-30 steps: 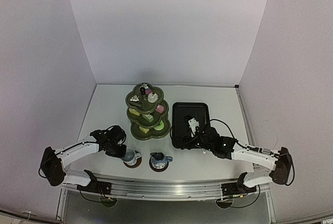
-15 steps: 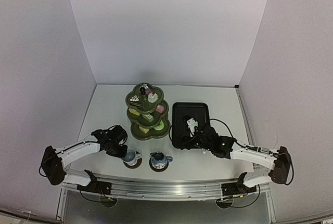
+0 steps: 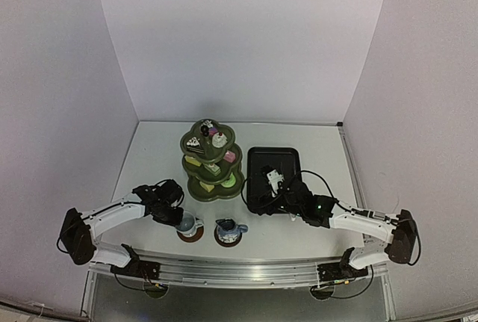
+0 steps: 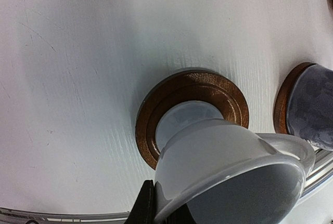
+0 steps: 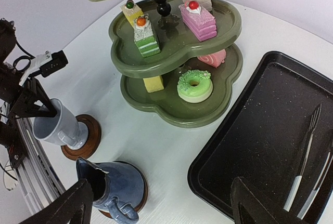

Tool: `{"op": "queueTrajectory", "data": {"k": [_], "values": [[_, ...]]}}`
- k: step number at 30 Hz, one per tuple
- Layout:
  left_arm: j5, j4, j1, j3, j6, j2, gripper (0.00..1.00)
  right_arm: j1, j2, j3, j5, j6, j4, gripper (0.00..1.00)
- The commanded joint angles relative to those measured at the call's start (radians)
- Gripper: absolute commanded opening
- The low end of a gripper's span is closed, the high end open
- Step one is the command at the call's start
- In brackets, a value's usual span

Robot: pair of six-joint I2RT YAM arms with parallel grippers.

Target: Serve the afternoon tea

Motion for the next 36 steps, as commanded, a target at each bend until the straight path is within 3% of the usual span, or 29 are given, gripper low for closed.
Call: {"op": "queueTrajectory", "data": {"k": [1, 36], "values": [[0.029, 0.060, -0.004, 0.051, 0.016, 0.008, 0.00, 0.005, -0.020, 0.012, 0.010, 0.007, -0.003, 0.89], [0.037, 0.002, -0.004, 0.047, 0.004, -0.015, 0.03, 0.005, -0.008, 0.015, 0.002, 0.007, -0.003, 0.89]]}}
